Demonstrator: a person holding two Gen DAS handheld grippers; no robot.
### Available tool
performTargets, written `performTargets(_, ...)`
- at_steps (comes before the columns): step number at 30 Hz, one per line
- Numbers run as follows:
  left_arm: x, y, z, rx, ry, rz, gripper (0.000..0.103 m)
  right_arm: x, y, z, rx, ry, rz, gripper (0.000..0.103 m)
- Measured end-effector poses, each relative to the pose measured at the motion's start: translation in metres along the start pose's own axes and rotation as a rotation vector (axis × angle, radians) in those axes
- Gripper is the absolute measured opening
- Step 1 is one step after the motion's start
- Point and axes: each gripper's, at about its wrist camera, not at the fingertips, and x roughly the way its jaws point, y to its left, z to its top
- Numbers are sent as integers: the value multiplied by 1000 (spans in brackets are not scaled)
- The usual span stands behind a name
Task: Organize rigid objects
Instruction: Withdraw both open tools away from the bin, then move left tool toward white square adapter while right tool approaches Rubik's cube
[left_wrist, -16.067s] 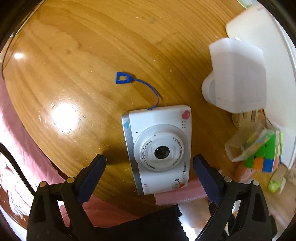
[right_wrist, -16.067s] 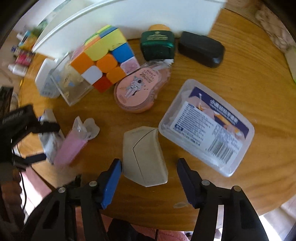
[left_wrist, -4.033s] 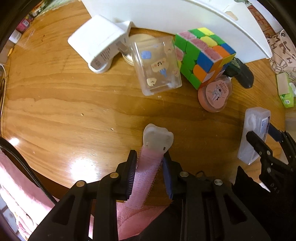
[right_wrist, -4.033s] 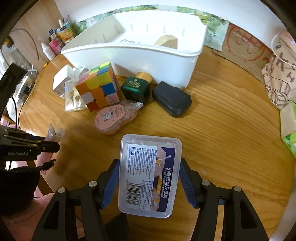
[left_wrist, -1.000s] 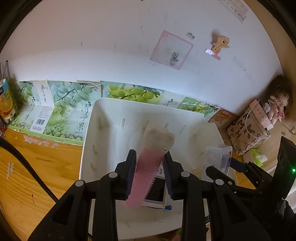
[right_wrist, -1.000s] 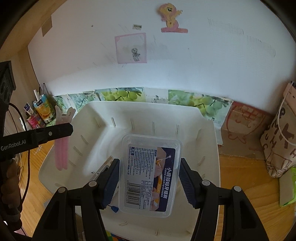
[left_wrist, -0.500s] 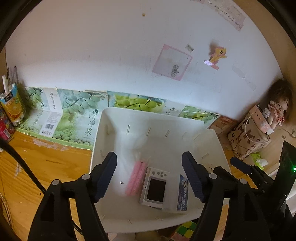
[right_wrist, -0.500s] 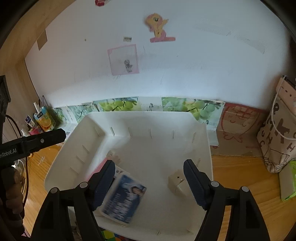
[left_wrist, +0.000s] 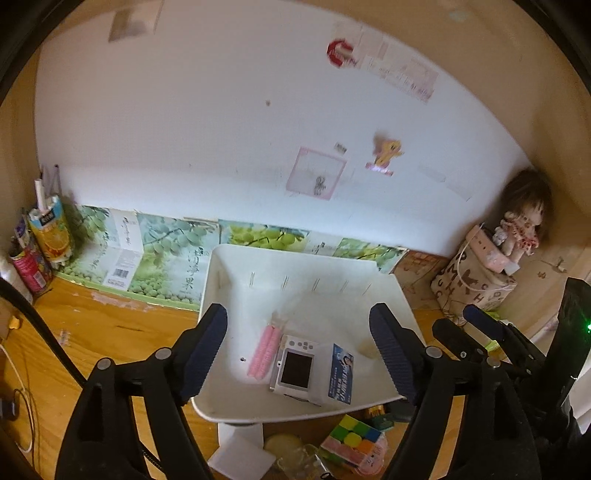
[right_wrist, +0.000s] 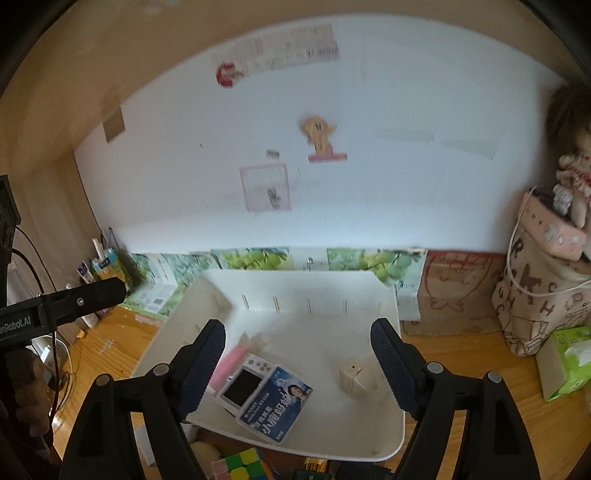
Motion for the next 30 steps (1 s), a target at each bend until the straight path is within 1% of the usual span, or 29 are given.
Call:
performTargets(2, -13, -2, -3, -2, -21, 3, 84, -13, 3, 0, 0, -26, 4, 82)
performTargets(7, -43, -5, -15, -17, -55, 4, 85, -37, 10, -4, -7, -50, 23, 83)
performTargets(12, -63, -5, -30, -27, -68, 18, 87, -57, 15, -11, -13, -67, 33, 83)
performTargets(18, -75, -3, -47, -52, -43, 40, 87, -69, 18, -26, -7, -43, 41, 83)
performTargets(27, -83, -3, -75, -66, 17, 60, 87, -81, 20, -53, 17, 24, 32, 83)
performTargets(29, -83, -3, -80, -67, 37, 63, 87, -82, 20, -59, 27, 40, 27, 87)
performTargets(30, -82, -3, -83, -68, 50, 65, 87, -83, 20, -61, 33, 45, 24, 90)
